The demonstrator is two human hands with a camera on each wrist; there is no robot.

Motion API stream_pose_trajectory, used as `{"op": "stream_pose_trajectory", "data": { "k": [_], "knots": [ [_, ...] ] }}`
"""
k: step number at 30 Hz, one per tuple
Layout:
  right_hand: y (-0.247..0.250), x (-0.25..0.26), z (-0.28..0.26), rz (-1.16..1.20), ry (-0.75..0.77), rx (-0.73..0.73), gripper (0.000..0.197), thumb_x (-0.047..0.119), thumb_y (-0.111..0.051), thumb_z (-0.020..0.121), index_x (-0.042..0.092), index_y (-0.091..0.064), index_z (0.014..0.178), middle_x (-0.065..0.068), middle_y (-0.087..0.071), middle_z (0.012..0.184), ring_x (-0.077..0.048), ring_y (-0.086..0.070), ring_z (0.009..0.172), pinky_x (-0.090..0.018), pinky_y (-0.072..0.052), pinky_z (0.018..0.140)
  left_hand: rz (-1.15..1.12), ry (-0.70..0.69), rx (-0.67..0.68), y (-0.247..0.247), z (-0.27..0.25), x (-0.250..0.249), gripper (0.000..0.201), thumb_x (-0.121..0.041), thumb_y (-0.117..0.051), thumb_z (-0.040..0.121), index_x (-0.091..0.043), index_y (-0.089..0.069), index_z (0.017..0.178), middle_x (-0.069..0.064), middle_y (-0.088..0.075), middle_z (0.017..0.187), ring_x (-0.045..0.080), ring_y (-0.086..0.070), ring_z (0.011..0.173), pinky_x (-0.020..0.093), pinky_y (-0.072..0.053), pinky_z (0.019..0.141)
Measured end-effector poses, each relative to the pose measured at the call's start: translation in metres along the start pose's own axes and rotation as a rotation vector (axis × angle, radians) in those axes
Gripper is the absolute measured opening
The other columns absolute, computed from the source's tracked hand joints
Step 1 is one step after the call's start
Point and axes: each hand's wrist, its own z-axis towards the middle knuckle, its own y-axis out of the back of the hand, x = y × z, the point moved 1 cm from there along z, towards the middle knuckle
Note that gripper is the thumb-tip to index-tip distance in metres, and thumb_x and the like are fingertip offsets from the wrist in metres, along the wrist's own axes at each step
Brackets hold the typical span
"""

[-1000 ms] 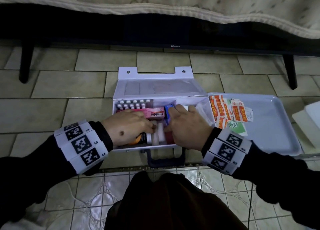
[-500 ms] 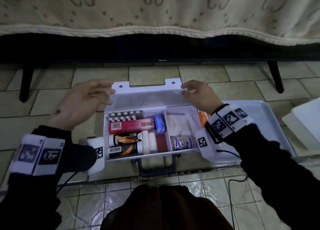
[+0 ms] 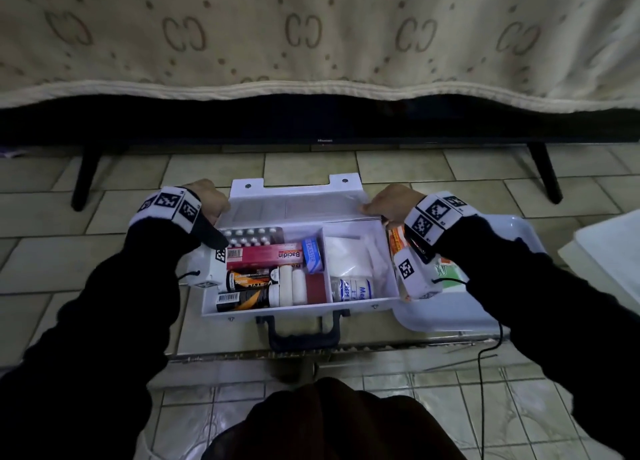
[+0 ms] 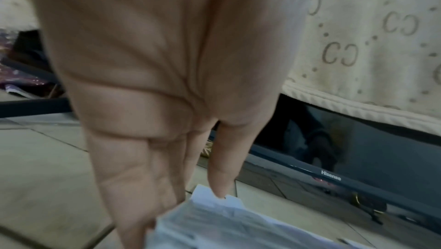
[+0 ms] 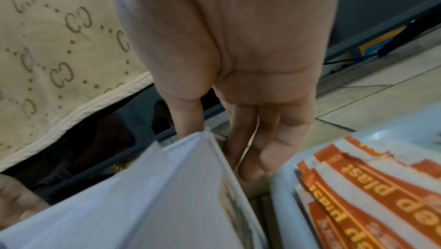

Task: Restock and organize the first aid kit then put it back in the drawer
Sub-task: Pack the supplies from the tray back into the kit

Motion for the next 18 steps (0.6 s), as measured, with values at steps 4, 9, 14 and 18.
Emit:
{"op": "stream_pose_trajectory", "data": {
  "k": [4, 9, 14, 18],
  "knots": [
    [0.005, 0.001, -0.002, -0.054, 0.041, -0.053, 0.052, 0.034, -0.063, 0.086, -0.009, -0.059, 0.116, -0.018, -0.063, 0.099, -0.026, -0.059, 0.089, -0.036, -0.050, 0.088, -0.088, 0.005, -0.001, 0.005, -0.001, 0.006, 0.031, -0.018, -0.062, 0.087, 0.010, -0.060, 0.098, 0.027, -0.062, 0.099, 0.032, -0.058, 0.084, 0.035, -0.043, 0.073],
    [0.014, 0.001, -0.008, -0.001, 0.088, -0.041, 0.031, 0.028, -0.067, 0.084, -0.001, -0.060, 0.091, -0.009, -0.061, 0.074, -0.022, -0.056, 0.075, -0.027, -0.044, 0.061, -0.300, 0.018, -0.038, 0.005, -0.014, 0.008, 0.029, -0.022, -0.055, 0.093, 0.004, -0.055, 0.080, 0.020, -0.061, 0.094, 0.031, -0.059, 0.085, 0.034, -0.048, 0.079],
    [0.018, -0.001, -0.012, 0.236, 0.162, -0.155, 0.034, 0.034, -0.059, 0.089, 0.001, -0.055, 0.098, -0.026, -0.061, 0.093, -0.009, -0.056, 0.062, -0.022, -0.045, 0.059, -0.751, 0.009, -0.078, 0.007, -0.027, 0.006, 0.047, -0.039, -0.047, 0.096, 0.001, -0.053, 0.119, 0.015, -0.062, 0.111, 0.032, -0.062, 0.095, 0.036, -0.052, 0.076],
    [0.022, 0.004, -0.012, 0.375, 0.214, -0.250, 0.027, 0.037, -0.056, 0.090, 0.011, -0.054, 0.095, -0.002, -0.059, 0.084, -0.011, -0.056, 0.067, -0.025, -0.049, 0.064, -0.930, -0.058, -0.217, 0.022, -0.038, -0.009, 0.034, -0.040, -0.039, 0.098, -0.012, -0.056, 0.090, 0.011, -0.061, 0.102, 0.025, -0.058, 0.082, 0.032, -0.049, 0.073]
  ]
}}
